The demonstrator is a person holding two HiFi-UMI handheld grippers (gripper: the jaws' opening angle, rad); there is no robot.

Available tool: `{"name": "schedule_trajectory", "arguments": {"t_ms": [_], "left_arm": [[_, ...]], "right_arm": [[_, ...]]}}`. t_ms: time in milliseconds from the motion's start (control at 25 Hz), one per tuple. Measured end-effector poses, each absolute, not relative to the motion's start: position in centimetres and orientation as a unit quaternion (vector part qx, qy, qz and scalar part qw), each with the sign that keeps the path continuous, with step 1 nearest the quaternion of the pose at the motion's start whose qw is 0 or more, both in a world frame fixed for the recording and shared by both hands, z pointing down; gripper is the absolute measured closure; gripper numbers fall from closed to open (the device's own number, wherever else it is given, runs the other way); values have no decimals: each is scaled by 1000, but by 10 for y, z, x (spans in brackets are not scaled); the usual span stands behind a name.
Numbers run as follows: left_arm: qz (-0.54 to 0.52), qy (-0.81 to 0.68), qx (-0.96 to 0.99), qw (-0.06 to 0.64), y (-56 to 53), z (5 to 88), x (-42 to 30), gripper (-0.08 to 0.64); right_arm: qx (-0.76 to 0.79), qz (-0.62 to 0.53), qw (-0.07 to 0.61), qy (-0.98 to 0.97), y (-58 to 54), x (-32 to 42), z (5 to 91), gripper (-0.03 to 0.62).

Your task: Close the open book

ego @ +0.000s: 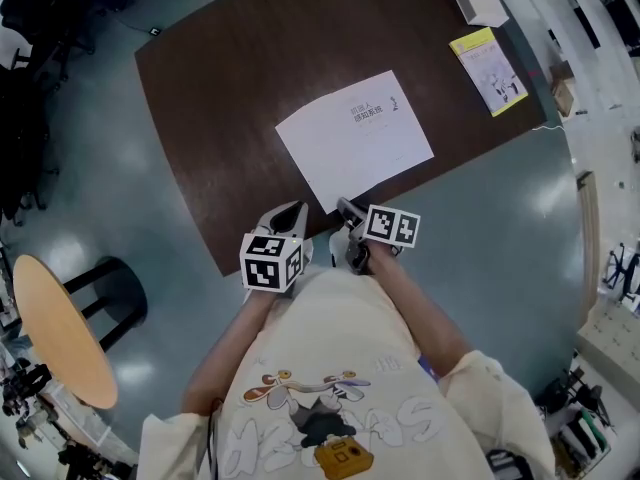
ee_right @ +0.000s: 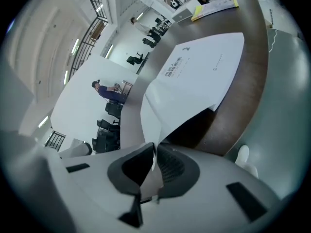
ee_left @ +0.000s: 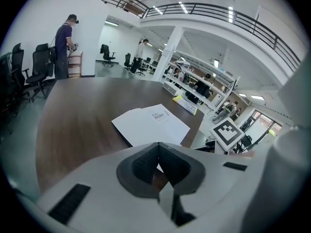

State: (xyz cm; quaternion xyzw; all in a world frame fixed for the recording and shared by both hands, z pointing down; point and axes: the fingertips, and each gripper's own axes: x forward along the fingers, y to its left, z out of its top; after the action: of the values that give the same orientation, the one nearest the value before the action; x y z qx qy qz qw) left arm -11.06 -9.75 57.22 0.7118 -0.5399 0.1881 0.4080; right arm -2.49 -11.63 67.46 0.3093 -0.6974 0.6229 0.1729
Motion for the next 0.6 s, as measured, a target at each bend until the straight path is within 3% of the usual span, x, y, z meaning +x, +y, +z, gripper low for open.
{"name": "schedule_trajectory", "arguments": {"t_ms": [360,600], "left_arm": [[192,-526,729,395,-109,565,-95,554],[196,-529,728,390,-114,565,-87,554]], "right_arm": [[299,596,86,-740,-149,7,614,563],[296,633,-19,-715,-178,39,588,540]]}}
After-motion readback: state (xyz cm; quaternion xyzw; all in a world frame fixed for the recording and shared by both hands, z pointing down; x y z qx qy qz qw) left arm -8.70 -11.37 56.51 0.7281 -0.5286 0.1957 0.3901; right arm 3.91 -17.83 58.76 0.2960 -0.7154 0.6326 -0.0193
